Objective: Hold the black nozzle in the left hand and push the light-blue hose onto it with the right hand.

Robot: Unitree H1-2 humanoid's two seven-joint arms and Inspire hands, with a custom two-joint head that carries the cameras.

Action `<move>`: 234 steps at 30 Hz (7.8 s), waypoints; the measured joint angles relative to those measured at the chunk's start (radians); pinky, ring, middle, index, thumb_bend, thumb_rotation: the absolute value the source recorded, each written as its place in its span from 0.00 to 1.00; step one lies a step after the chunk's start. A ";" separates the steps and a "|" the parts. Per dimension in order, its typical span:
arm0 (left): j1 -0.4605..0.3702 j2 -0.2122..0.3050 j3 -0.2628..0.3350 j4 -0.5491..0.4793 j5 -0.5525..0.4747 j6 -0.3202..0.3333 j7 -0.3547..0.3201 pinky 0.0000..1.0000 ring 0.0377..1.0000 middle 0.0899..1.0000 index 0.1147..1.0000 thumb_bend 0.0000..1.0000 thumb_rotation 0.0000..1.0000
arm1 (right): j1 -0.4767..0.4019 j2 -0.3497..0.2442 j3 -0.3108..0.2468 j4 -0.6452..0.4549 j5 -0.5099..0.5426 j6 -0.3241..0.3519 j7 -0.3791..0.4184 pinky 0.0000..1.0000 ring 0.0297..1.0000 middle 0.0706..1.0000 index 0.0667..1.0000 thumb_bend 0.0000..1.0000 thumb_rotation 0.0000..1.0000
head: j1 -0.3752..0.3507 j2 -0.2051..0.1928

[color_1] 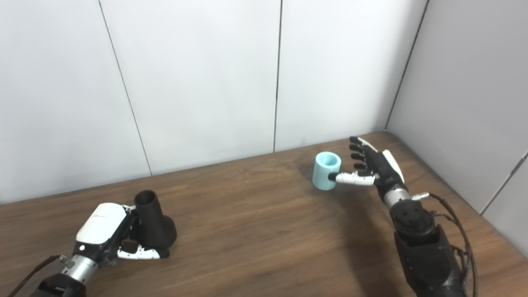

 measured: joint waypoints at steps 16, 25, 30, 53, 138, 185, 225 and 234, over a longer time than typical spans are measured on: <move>0.021 0.022 0.000 -0.056 -0.009 0.015 -0.013 0.40 0.40 0.41 0.45 0.50 0.00 | -0.059 -0.002 0.067 0.137 -0.011 -0.063 -0.019 0.81 0.89 0.92 0.91 0.85 0.14 | 0.014 0.005; 0.037 0.029 0.001 -0.098 -0.013 0.039 -0.028 0.42 0.40 0.42 0.45 0.50 0.00 | -0.084 0.001 0.108 0.153 -0.025 -0.071 -0.024 0.79 0.86 0.91 0.92 0.84 0.15 | 0.023 0.012; 0.039 0.030 0.001 -0.102 -0.015 0.044 -0.031 0.41 0.39 0.41 0.44 0.51 0.00 | -0.097 0.009 0.133 0.153 -0.038 -0.070 -0.035 0.77 0.84 0.89 0.89 0.85 0.15 | 0.025 0.015; 0.040 0.031 0.000 -0.104 -0.017 0.042 -0.035 0.43 0.41 0.41 0.44 0.51 0.00 | -0.131 0.003 0.209 0.187 -0.169 -0.059 -0.160 0.32 0.36 0.45 0.51 0.51 0.00 | 0.032 0.032; 0.062 -0.048 -0.011 -0.184 0.011 0.220 -0.081 0.29 0.36 0.38 0.48 0.50 0.00 | -0.477 0.282 0.628 -0.119 -0.267 0.060 0.204 0.32 0.38 0.42 0.50 0.52 0.00 | 0.678 0.118; 0.082 -0.052 -0.011 -0.227 0.009 0.252 -0.097 0.29 0.36 0.38 0.47 0.50 0.00 | -0.453 0.227 0.614 -0.186 -0.316 0.048 0.265 0.32 0.39 0.42 0.49 0.52 0.00 | 0.667 0.164; 0.097 -0.051 0.004 -0.258 -0.004 0.265 -0.121 0.29 0.35 0.38 0.47 0.50 0.00 | -0.389 0.252 0.544 -0.217 -0.283 0.049 0.254 0.34 0.40 0.43 0.49 0.52 0.00 | 0.678 0.198; 0.106 -0.049 0.004 -0.281 -0.004 0.287 -0.124 0.31 0.36 0.39 0.47 0.50 0.00 | -0.388 0.255 0.539 -0.211 -0.283 0.050 0.251 0.33 0.39 0.43 0.50 0.51 0.00 | 0.683 0.207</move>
